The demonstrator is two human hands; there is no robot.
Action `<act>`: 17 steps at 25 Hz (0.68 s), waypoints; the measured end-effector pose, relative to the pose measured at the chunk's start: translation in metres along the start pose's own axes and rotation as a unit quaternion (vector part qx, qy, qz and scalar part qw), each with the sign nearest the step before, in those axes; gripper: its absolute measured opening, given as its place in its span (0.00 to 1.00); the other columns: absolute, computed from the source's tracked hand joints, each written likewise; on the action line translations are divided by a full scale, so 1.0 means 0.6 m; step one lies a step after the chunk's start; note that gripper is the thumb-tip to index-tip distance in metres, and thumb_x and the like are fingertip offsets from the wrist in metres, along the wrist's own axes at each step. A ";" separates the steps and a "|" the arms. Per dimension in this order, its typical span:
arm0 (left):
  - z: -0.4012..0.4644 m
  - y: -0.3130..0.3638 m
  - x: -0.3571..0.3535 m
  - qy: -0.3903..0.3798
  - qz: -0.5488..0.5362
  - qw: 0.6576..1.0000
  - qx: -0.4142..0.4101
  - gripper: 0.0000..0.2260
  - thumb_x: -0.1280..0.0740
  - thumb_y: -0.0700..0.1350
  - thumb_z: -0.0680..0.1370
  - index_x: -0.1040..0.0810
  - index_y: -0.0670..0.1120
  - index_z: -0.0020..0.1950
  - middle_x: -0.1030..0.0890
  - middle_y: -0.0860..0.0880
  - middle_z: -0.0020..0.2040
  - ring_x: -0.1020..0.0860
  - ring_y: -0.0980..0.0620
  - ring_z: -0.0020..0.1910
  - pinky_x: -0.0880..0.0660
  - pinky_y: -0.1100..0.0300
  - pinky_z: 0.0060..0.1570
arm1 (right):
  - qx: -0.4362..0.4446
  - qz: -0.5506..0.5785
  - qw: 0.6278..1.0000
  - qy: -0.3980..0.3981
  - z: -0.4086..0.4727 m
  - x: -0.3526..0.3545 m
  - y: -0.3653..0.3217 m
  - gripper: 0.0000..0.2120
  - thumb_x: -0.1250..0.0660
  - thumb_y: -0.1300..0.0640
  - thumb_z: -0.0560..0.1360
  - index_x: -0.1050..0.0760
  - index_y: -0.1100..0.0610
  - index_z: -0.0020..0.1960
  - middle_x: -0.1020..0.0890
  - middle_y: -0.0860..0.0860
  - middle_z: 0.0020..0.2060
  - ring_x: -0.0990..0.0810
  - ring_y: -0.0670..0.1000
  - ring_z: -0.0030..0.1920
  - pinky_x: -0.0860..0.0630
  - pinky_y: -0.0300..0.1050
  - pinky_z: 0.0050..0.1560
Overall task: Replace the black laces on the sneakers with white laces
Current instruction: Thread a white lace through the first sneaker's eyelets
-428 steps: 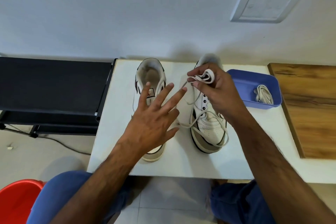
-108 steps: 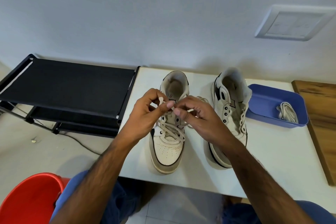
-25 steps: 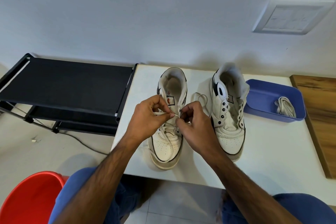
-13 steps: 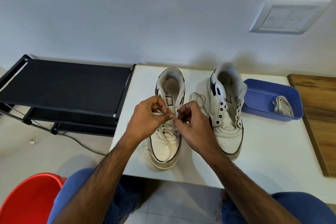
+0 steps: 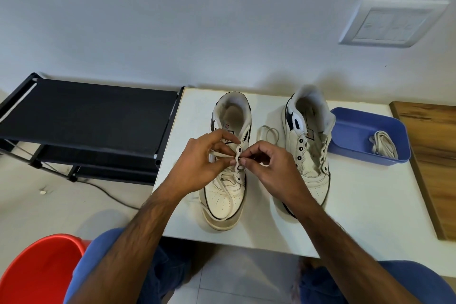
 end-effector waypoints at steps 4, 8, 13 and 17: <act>-0.004 0.001 -0.010 0.004 0.169 0.983 -0.076 0.23 0.25 0.59 0.73 0.25 0.62 0.66 0.19 0.63 0.53 0.26 0.58 0.55 0.31 0.49 0.57 | -0.007 -0.023 0.999 -0.031 0.005 0.006 0.004 0.04 0.30 0.61 0.79 0.21 0.53 0.48 0.14 0.45 0.45 0.16 0.42 0.48 0.21 0.40 0.53; -0.001 0.002 -0.007 0.024 0.167 0.983 -0.073 0.21 0.22 0.57 0.70 0.21 0.61 0.62 0.20 0.66 0.50 0.29 0.57 0.54 0.36 0.53 0.54 | -0.027 0.056 0.998 -0.029 0.012 0.038 0.004 0.04 0.37 0.64 0.82 0.25 0.57 0.50 0.13 0.49 0.46 0.15 0.45 0.49 0.21 0.38 0.51; 0.001 -0.005 -0.005 0.022 0.119 0.991 -0.049 0.19 0.20 0.53 0.69 0.20 0.62 0.57 0.21 0.66 0.48 0.28 0.58 0.55 0.37 0.54 0.55 | -0.031 0.475 0.879 0.023 0.023 0.086 -0.013 0.09 0.45 0.63 0.84 0.28 0.56 0.50 0.15 0.54 0.46 0.17 0.52 0.49 0.22 0.42 0.46; 0.002 -0.008 -0.005 0.019 0.115 0.992 -0.047 0.19 0.20 0.53 0.69 0.20 0.61 0.58 0.19 0.64 0.49 0.28 0.56 0.56 0.37 0.53 0.57 | -0.072 0.449 0.890 0.032 0.024 0.079 -0.010 0.08 0.43 0.63 0.84 0.27 0.57 0.51 0.27 0.48 0.30 0.29 0.47 0.34 0.30 0.43 0.41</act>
Point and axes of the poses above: each hand's wrist, its own z-axis towards the middle knuckle, its own x-axis out of the back of the hand, y = z × x, the point moved 3 cm from there along z, towards the middle knuckle
